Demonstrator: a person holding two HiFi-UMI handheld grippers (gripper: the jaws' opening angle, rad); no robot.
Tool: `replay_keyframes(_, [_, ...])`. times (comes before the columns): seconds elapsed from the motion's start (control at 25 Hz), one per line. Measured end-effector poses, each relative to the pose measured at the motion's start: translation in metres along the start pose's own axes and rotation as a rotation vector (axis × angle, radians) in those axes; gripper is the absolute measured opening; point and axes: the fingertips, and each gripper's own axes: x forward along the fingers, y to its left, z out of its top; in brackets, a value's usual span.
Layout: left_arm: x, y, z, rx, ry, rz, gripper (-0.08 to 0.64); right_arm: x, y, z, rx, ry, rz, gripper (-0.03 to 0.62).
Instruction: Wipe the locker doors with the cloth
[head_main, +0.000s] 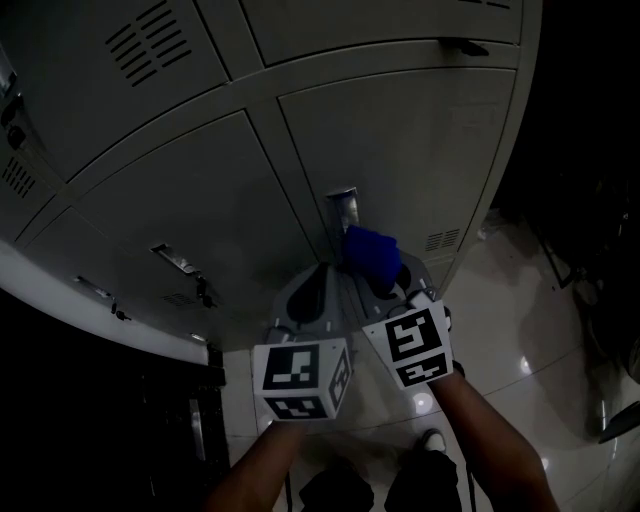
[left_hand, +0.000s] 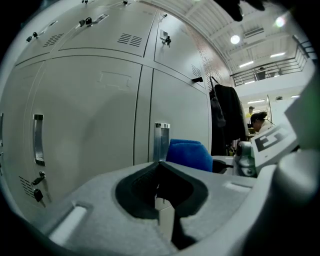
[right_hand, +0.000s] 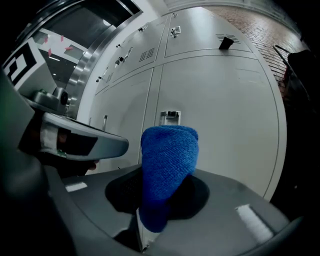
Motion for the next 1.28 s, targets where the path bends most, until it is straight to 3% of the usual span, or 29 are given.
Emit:
replay_keyframes(0.88, [0.042, -0.06, -0.013, 0.018, 0.023, -0.013, -0.005, -0.069, -0.181, -0.056, -0.007, 0.079, -0.248, 0.084])
replay_keyframes(1.08, [0.037, -0.05, -0.013, 0.015, 0.026, 0.015, -0.005, -0.069, -0.171, -0.05, -0.009, 0.068, -0.224, 0.084])
replay_keyframes(1.28, [0.024, -0.03, -0.015, 0.005, 0.018, 0.064, -0.005, -0.062, -0.107, -0.034, -0.011, 0.001, -0.116, 0.084])
